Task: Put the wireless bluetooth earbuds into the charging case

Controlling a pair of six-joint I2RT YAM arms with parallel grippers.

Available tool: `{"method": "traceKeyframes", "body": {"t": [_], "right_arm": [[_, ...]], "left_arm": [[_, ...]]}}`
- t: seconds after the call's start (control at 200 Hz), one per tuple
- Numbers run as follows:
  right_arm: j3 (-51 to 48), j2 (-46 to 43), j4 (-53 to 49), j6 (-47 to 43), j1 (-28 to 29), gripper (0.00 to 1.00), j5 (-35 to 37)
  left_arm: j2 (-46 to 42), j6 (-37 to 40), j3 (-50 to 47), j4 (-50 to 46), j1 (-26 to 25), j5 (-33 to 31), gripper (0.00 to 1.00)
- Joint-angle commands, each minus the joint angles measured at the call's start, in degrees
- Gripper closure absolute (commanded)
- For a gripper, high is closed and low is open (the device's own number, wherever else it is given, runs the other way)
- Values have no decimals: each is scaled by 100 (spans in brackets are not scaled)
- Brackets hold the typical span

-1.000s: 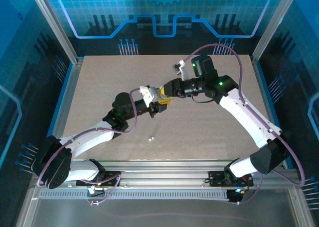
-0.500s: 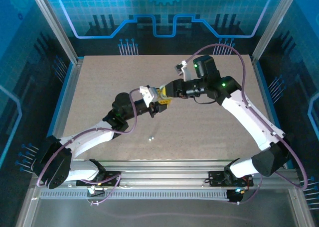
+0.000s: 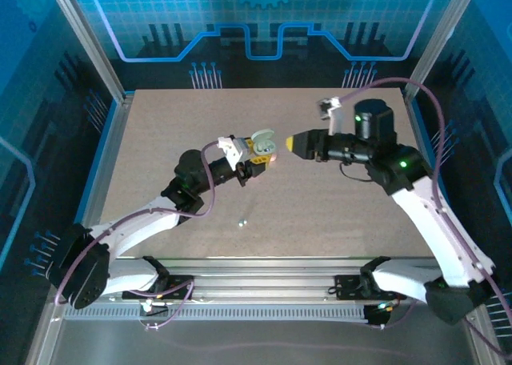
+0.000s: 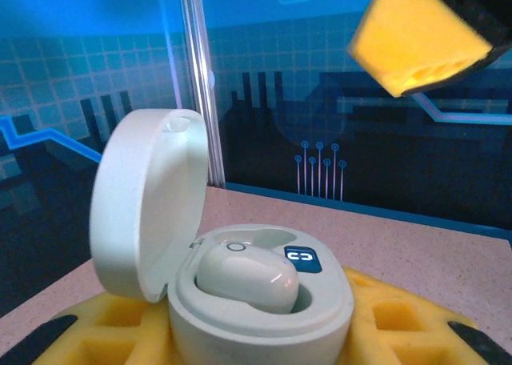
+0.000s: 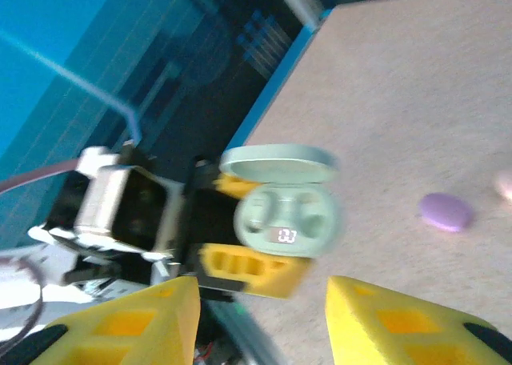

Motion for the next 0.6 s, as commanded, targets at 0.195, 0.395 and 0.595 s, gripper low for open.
{"method": "traceKeyframes", "body": {"t": [0.195,0.395,0.595], "right_arm": [[-889,66,-171,-194,-598,52,749],[-1286,824,-88,-177,-602,53,191],[-1543,1503,112,-107,-447,54,-1]], "left_arm": [[-635,128,-11,-352,8,-197,64],[-950,71,123,-710,5,-431,64],[-1285,246,221,-1105,5,-617,64]]}}
